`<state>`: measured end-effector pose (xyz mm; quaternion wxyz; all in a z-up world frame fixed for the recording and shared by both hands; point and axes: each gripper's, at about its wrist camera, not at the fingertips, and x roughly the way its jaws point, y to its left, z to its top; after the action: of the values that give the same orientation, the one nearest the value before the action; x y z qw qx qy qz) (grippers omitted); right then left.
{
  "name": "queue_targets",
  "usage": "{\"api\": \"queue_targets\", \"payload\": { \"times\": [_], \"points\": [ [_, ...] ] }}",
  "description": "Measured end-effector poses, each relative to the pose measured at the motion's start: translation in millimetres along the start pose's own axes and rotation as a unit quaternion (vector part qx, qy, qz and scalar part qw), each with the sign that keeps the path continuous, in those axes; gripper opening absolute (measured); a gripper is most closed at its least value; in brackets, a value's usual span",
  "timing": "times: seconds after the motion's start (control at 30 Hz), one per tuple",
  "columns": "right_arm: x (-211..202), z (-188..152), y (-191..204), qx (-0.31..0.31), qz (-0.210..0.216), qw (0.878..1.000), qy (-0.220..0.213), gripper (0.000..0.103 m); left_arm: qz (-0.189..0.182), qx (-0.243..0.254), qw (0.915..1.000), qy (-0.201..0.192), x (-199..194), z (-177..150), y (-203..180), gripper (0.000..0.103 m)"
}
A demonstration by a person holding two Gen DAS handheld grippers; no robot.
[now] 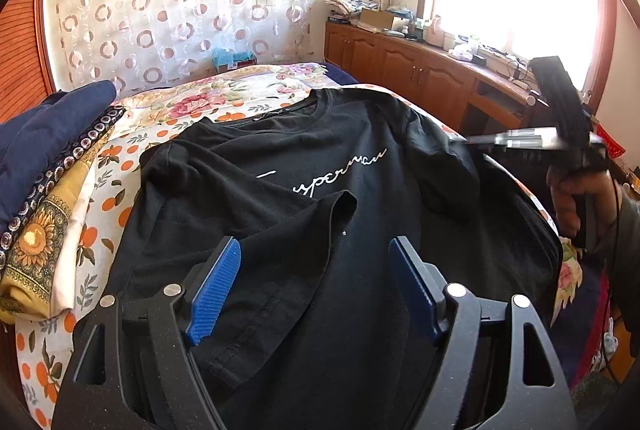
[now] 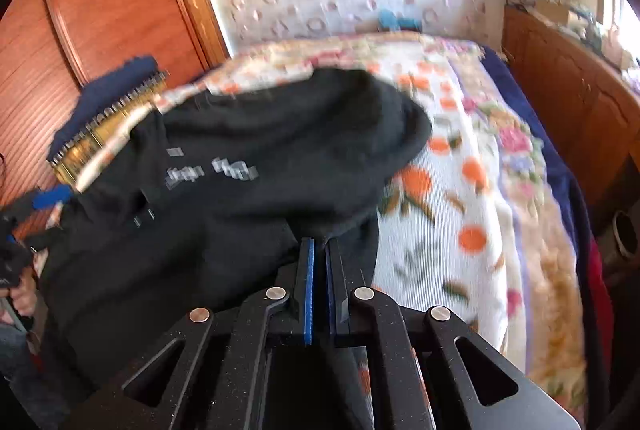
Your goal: Fold small clothes
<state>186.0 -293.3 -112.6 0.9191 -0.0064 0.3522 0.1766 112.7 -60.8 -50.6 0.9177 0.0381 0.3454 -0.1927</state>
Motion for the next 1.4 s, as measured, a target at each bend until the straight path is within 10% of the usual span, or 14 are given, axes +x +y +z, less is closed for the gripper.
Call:
{"api": "queue_targets", "payload": {
  "times": [0.47,0.9,1.1,1.4],
  "points": [
    [-7.4,89.6,41.0,-0.063,-0.03,0.996,-0.052,0.002,0.012,-0.038,0.9992,-0.004,-9.8,-14.2,30.5,0.078],
    [30.7,144.6,136.6,-0.168,0.094,0.98,-0.043,0.002,0.017,-0.056,0.9983,-0.004,-12.1,-20.8,44.7,0.077],
    [51.5,131.8,123.2,-0.149,0.043,0.988,-0.019,0.039,0.026,-0.061,0.9978,-0.001,-12.6,-25.2,55.8,0.077],
    [31.8,27.7,43.2,-0.09,-0.023,0.995,0.036,0.04,0.065,-0.077,0.9948,0.008,-17.4,-34.9,90.8,0.077]
  ]
}}
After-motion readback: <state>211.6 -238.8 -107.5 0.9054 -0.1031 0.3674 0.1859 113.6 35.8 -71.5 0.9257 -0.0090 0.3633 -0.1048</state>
